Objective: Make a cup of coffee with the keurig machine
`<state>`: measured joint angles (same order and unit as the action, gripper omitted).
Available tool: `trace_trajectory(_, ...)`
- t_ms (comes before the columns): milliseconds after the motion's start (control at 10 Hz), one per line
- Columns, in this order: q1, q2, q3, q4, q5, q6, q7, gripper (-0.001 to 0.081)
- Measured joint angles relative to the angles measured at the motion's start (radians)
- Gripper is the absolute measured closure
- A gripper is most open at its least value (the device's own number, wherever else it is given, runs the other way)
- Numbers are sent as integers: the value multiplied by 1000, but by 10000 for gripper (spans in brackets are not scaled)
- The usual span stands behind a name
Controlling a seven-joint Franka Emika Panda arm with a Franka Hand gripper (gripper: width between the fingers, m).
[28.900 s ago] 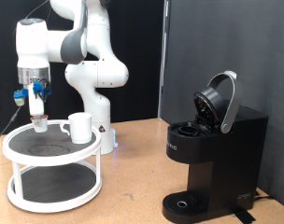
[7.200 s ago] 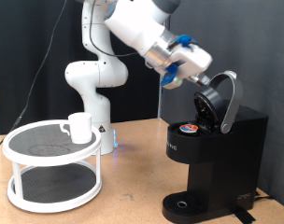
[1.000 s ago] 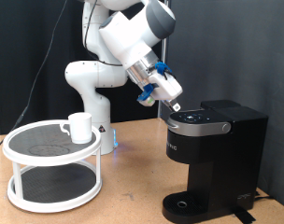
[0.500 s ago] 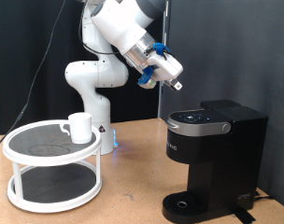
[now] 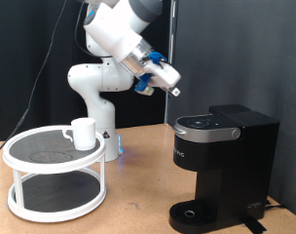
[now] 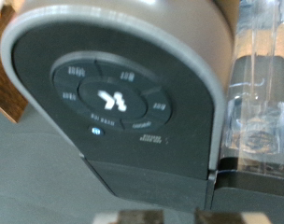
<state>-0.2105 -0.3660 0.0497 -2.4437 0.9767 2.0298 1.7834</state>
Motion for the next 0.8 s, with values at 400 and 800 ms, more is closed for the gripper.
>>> trace_trajectory(400, -50, -81, -59, -97, -35, 8, -71, 806)
trace_trajectory(800, -61, -97, -92, -106, -54, -52, -92, 806)
